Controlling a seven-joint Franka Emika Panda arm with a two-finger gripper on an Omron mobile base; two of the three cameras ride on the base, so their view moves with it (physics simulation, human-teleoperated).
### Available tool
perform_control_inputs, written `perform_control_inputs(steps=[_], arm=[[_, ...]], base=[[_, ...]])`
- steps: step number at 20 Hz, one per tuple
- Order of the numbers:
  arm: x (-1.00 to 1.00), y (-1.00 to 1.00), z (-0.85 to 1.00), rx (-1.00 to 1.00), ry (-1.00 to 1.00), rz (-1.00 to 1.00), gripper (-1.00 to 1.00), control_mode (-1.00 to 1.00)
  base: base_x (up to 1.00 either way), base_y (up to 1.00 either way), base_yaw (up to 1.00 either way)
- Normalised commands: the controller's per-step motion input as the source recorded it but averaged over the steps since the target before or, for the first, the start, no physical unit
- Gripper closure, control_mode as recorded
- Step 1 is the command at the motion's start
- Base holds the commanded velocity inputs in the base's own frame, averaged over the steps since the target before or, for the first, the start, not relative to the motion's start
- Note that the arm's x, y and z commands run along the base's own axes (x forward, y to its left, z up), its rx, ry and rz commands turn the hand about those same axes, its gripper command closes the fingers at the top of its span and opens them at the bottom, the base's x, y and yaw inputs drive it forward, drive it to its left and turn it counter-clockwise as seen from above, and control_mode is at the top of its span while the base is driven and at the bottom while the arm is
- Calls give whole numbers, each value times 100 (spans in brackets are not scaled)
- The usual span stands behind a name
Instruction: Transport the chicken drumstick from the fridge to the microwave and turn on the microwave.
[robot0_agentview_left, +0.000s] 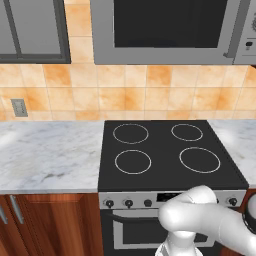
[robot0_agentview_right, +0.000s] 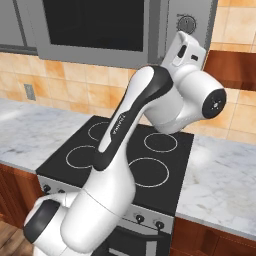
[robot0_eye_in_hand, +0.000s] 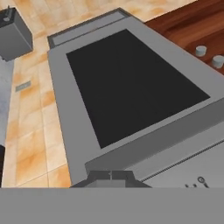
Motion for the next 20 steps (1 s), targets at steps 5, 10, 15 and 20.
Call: perform_control_inputs(steps=[5,10,15,20], arm=[[29,0,4,-1,-1,0,100,-100],[36,-3,5,0,0,0,100,-100],[22,-16,3,0,-1,0,100,-100],[12,-20,1,0,-1,0,100,-100]], base=[[0,0,0],[0,0,0],[0,0,0],[0,0,0]])
